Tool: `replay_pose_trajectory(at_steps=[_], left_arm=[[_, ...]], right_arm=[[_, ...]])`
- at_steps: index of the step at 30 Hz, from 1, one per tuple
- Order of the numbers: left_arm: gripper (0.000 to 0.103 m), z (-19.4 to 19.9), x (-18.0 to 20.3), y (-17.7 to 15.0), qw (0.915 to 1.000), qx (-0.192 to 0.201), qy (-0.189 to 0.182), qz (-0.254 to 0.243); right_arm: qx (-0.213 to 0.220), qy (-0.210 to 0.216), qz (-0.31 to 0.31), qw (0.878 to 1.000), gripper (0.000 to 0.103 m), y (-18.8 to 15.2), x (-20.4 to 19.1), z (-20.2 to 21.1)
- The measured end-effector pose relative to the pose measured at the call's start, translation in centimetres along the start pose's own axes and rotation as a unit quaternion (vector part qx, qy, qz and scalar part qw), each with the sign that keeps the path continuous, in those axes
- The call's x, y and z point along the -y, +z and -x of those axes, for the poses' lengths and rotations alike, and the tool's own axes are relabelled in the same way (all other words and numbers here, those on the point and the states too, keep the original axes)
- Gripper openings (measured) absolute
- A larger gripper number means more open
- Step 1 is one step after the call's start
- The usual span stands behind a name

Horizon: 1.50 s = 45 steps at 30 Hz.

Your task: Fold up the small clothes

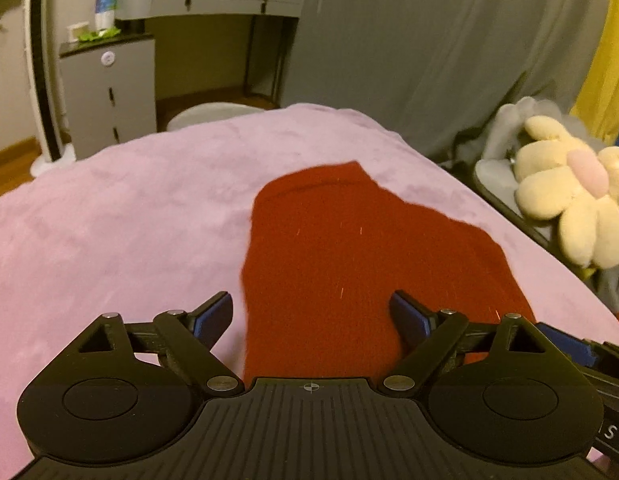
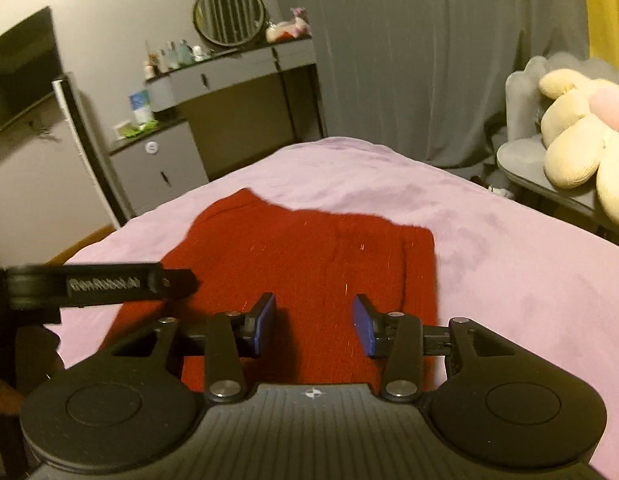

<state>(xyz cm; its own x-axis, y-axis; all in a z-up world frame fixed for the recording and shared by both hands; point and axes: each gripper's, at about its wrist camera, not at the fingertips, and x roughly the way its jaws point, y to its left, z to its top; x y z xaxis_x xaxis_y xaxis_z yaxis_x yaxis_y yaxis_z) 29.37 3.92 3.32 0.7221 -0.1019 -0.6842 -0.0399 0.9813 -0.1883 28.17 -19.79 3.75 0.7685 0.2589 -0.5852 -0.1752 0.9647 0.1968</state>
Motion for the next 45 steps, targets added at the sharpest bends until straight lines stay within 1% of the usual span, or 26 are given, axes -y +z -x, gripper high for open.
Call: replay_pose_trajectory(at_steps=[4,11,14,15,17,18,20,21,22,23,25,26,28,29,31,32,33,35,38,39,41,43,44,45], left_arm=[[0.091,2.2,-0.2,-1.2,0.9999,0.000,-0.001,-0.012],[0.092,3.8,-0.8,-2.7,0.9997,-0.010,-0.015,-0.017],[0.093,3.7,-1.1,-3.2,0.9996,-0.019,-0.017,-0.015],[0.094,3.5,-1.2,-3.4,0.9994,-0.023,-0.016,-0.018],[0.096,3.1,-1.2,-3.7,0.9991,-0.030,-0.018,-0.023],[0.097,2.8,-1.3,-3.9,0.9990,-0.033,-0.019,-0.024],[0.098,2.1,-1.4,-4.2,0.9987,-0.038,-0.027,-0.023],[0.100,1.8,-1.5,-4.4,0.9987,-0.037,-0.027,-0.022],[0.100,1.8,-1.7,-4.6,0.9987,-0.040,-0.027,-0.019],[0.100,2.1,-2.0,-4.5,0.9984,-0.045,-0.032,-0.009],[0.099,3.4,-2.7,-4.5,0.9980,-0.048,-0.040,0.005],[0.098,4.2,-3.1,-4.8,0.9982,-0.043,-0.042,0.004],[0.098,5.7,-4.0,-6.1,0.9984,-0.033,-0.046,-0.003],[0.098,6.2,-4.4,-6.8,0.9984,-0.033,-0.046,-0.003],[0.098,6.4,-4.7,-8.2,0.9982,-0.043,-0.042,-0.003],[0.098,6.1,-4.5,-8.7,0.9979,-0.055,-0.031,-0.015],[0.097,5.7,-4.1,-9.3,0.9974,-0.063,-0.017,-0.031],[0.097,5.4,-3.5,-9.8,0.9973,-0.057,0.003,-0.045],[0.097,4.6,-3.4,-9.6,0.9989,-0.036,0.016,-0.024],[0.097,4.4,-3.4,-9.5,0.9990,-0.038,0.019,-0.015],[0.097,4.2,-3.7,-9.4,0.9991,-0.038,0.014,0.011],[0.096,4.4,-3.9,-9.3,0.9989,-0.032,0.014,0.032],[0.095,4.5,-4.1,-9.3,0.9985,-0.032,0.011,0.043],[0.094,4.6,-4.2,-9.4,0.9981,-0.032,0.005,0.052]], right_arm=[[-0.004,-0.011,-0.001,1.000,0.042,-1.9,-0.4,2.1],[-0.012,-0.017,-0.001,1.000,0.044,-2.4,-1.6,3.5],[-0.015,-0.017,0.004,1.000,0.045,-2.7,-2.0,3.4],[-0.020,-0.020,0.014,1.000,0.047,-3.0,-2.1,3.0],[-0.039,-0.036,0.044,0.998,0.057,-3.7,-2.3,1.9],[-0.047,-0.044,0.057,0.996,0.059,-4.2,-2.2,1.3],[-0.050,-0.042,0.064,0.996,0.059,-4.8,-1.8,0.8],[-0.047,-0.040,0.070,0.996,0.061,-4.9,-1.5,0.6],[-0.047,-0.039,0.076,0.995,0.065,-5.0,-1.3,0.5],[-0.050,-0.040,0.075,0.995,0.066,-5.0,-1.1,0.4],[-0.063,-0.042,0.056,0.996,0.065,-4.5,-0.8,0.9],[-0.067,-0.047,0.047,0.996,0.065,-4.2,-0.7,1.4],[-0.067,-0.039,0.020,0.997,0.065,-4.3,-0.1,3.2],[-0.067,-0.031,0.001,0.997,0.065,-4.6,0.3,3.9],[-0.076,-0.011,-0.059,0.995,0.065,-5.8,1.5,5.1],[-0.080,0.000,-0.090,0.993,0.065,-6.5,2.1,5.5],[-0.082,0.010,-0.116,0.990,0.065,-7.1,2.5,5.7],[-0.086,0.031,-0.167,0.982,0.065,-8.2,3.2,5.9],[-0.083,0.071,-0.247,0.963,0.065,-9.2,4.3,5.3],[-0.083,0.080,-0.279,0.953,0.065,-9.4,4.6,4.9],[-0.095,0.107,-0.347,0.927,0.065,-10.3,5.3,3.8],[-0.090,0.127,-0.400,0.903,0.062,-11.0,5.7,2.8],[-0.085,0.129,-0.421,0.894,0.061,-11.3,5.9,2.4],[-0.083,0.135,-0.446,0.881,0.053,-11.7,6.1,1.9]])
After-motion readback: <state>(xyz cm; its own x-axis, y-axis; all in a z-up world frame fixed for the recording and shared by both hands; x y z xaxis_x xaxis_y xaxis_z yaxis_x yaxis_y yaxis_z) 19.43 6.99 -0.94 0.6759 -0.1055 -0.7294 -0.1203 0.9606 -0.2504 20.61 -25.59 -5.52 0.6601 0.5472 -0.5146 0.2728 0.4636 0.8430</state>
